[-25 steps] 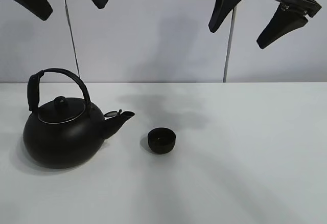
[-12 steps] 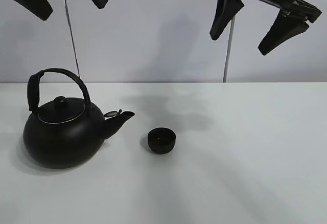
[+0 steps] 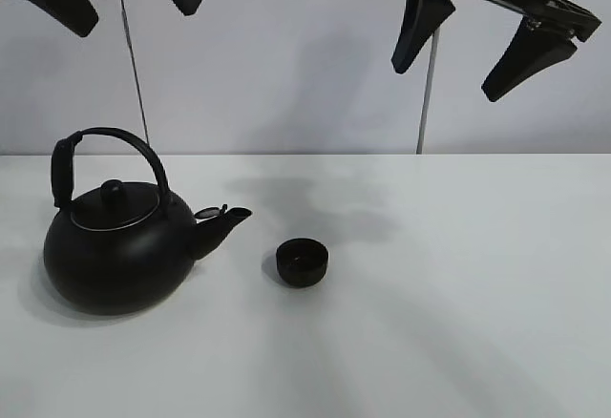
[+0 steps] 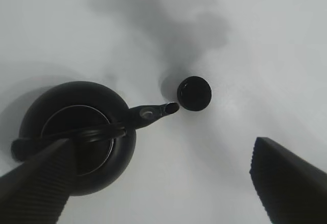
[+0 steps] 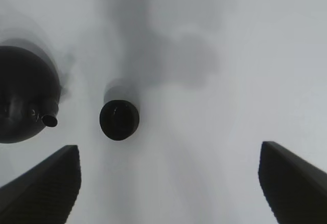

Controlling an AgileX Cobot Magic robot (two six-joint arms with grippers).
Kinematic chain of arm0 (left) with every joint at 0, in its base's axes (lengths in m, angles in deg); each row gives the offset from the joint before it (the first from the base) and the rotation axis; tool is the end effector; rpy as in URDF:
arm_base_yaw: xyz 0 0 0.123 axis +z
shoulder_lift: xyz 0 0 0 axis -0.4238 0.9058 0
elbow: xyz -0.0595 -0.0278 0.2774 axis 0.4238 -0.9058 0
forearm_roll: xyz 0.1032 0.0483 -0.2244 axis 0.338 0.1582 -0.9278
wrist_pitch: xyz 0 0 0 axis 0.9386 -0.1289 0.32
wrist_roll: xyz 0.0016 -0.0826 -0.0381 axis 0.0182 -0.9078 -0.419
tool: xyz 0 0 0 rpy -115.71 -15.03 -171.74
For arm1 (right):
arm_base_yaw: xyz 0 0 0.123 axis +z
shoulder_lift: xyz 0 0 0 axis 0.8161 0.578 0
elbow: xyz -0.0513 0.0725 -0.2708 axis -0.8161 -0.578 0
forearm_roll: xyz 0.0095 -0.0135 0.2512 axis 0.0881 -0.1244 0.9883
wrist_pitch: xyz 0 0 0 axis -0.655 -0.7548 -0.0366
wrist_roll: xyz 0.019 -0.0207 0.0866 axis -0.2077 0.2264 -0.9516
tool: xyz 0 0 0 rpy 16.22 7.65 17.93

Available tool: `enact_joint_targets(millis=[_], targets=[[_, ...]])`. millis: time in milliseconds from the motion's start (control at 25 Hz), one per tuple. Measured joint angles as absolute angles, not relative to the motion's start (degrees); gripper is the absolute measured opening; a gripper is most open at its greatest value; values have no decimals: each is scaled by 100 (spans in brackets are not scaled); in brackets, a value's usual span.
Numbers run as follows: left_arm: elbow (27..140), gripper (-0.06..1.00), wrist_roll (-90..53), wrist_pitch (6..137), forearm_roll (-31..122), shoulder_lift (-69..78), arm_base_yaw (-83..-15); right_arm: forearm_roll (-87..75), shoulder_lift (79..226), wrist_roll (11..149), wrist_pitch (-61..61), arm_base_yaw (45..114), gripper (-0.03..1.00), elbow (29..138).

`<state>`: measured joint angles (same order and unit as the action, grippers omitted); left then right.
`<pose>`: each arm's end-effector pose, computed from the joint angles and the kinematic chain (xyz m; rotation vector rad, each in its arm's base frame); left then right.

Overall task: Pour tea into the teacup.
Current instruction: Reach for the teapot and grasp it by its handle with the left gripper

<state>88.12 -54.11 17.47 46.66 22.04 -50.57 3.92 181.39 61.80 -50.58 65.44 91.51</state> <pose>0.2999 -0.1612 0.3409 0.4689 2.6064 -0.4410 0.3693 0.0946 0.2946 -0.2164 2.7440 0.4422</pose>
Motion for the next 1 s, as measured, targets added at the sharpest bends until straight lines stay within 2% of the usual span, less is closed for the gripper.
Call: enact_joint_targets(millis=[360,520,680,840,1000], targets=[[8791,67,-5397,2092,5421,2174,-5057,392,18139,6180,-4303,6544,65,9151],[7854,67,-5397,3031,6272,1601,-5057,392,18145,6180,-3803,6544,65,9151],[5754,67,-5434,5889,6932,580,-4920,392,18152,6180,-3322,6544,65,9151],[3757,67,-5434,8977,7595,314,-4345,397,18152,6180,-2932,6544,65,9151],[2624,67,-5434,11223,7666,582,-3831,407,18157,6180,-2675,6544,65,9151]])
